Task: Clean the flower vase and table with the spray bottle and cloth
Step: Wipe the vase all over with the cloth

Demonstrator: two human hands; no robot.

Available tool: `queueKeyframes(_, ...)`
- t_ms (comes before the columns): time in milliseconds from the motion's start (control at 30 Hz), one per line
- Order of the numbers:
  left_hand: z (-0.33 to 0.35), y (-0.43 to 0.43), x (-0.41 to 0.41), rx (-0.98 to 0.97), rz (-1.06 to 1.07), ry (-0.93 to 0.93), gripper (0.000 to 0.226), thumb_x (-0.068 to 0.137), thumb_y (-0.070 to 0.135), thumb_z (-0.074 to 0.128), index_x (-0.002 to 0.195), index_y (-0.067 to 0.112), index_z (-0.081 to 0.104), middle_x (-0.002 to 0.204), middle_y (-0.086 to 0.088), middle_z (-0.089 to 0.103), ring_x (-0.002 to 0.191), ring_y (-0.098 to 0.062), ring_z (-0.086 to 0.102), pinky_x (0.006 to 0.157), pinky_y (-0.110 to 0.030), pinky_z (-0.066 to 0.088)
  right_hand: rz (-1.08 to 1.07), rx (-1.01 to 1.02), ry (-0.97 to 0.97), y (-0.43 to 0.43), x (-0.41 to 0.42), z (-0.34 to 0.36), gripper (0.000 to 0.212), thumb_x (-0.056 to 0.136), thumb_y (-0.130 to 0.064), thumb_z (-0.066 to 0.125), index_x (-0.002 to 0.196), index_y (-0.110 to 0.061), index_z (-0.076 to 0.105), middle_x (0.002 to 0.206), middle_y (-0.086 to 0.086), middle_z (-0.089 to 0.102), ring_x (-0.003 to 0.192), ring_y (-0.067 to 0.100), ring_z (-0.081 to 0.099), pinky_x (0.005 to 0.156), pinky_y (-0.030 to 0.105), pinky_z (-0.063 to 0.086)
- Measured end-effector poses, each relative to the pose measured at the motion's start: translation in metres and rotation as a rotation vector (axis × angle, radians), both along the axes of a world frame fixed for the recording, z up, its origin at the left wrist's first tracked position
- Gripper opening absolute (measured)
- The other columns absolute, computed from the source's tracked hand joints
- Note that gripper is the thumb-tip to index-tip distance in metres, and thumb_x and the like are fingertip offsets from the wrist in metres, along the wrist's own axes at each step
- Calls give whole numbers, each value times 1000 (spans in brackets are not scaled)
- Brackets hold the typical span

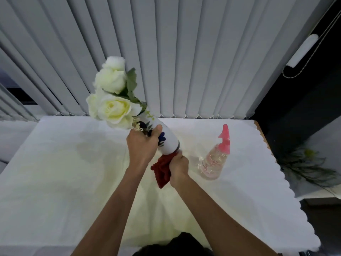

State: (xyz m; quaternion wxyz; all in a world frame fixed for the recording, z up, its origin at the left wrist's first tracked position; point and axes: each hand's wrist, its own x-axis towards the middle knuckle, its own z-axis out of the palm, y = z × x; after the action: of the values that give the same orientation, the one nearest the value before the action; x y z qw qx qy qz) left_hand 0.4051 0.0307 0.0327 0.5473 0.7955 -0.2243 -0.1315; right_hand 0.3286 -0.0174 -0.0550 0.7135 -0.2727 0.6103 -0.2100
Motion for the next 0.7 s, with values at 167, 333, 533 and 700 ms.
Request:
queueKeyframes(167, -7, -13, 16, 5, -17, 98, 37, 86, 35, 75, 110, 12, 60, 88, 10, 64, 100, -26, 68, 92, -43, 56, 9, 32, 17, -3, -8, -20, 36, 104, -25, 54, 91, 0, 77, 72, 16, 71, 62, 32, 66, 69, 42, 59)
queueKeyframes(333, -26, -28, 34, 120, -64, 75, 24, 87, 26, 77, 81, 6, 64, 82, -8, 68, 84, -21, 62, 81, -32, 49, -46, 59, 23, -29, -24, -47, 39, 103, -32, 55, 101, 0, 79, 79, 13, 79, 68, 36, 69, 77, 54, 63)
queueKeyframes(533, -58, -60, 70, 203, -125, 98, 32, 84, 25, 79, 103, 0, 73, 102, -9, 73, 98, -23, 65, 85, -26, 43, 66, 61, 18, -48, -33, -28, 40, 106, -32, 52, 106, 1, 76, 89, 20, 73, 55, 34, 64, 41, 31, 54)
queueKeyframes(700, -78, -89, 81, 252, -157, 84, 35, 83, 23, 81, 101, -6, 74, 105, -18, 77, 104, -28, 71, 90, -33, 52, 161, 74, 21, -57, -34, -28, 42, 103, -39, 59, 110, -1, 74, 88, 23, 71, 62, 36, 66, 54, 45, 59)
